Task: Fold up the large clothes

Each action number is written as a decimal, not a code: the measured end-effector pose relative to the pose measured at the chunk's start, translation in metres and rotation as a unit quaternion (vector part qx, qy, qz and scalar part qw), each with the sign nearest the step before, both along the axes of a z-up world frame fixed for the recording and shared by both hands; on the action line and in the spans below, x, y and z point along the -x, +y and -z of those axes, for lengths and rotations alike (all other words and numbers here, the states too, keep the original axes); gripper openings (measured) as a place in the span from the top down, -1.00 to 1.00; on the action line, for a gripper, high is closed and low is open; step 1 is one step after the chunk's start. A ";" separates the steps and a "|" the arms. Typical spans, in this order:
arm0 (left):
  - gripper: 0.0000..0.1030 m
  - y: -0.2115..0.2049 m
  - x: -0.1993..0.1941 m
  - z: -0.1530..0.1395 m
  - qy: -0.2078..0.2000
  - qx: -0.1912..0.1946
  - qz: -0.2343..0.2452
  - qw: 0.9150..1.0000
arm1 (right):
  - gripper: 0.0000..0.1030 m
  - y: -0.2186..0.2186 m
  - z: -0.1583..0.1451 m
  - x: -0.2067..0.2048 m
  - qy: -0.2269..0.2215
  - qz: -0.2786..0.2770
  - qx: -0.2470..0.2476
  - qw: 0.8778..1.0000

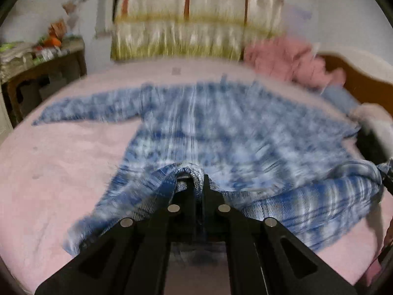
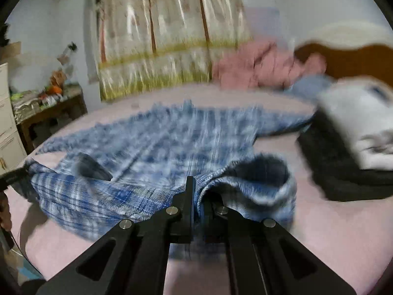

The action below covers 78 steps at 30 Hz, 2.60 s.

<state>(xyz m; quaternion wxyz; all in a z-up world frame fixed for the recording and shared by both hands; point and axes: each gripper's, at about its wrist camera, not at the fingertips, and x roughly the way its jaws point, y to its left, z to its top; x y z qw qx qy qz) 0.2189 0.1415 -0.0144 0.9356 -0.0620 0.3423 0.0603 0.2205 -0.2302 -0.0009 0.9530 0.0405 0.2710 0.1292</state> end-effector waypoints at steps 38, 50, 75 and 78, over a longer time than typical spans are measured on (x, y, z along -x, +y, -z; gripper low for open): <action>0.78 0.071 0.036 0.017 -0.017 -0.104 -0.015 0.994 | 0.93 -0.077 0.023 0.009 0.022 0.119 0.028 0.992; -0.99 0.010 0.067 -0.008 -0.087 -0.207 0.036 0.974 | 0.30 -0.057 0.013 0.042 -0.034 0.143 0.099 0.984; -0.87 -0.063 -0.038 -0.028 -0.085 -0.073 0.117 0.987 | -0.68 0.015 0.029 0.018 0.030 0.084 0.101 0.991; -0.88 -0.055 -0.006 -0.022 -0.102 -0.071 0.113 0.986 | -0.69 0.007 0.031 0.021 0.028 0.105 0.083 0.991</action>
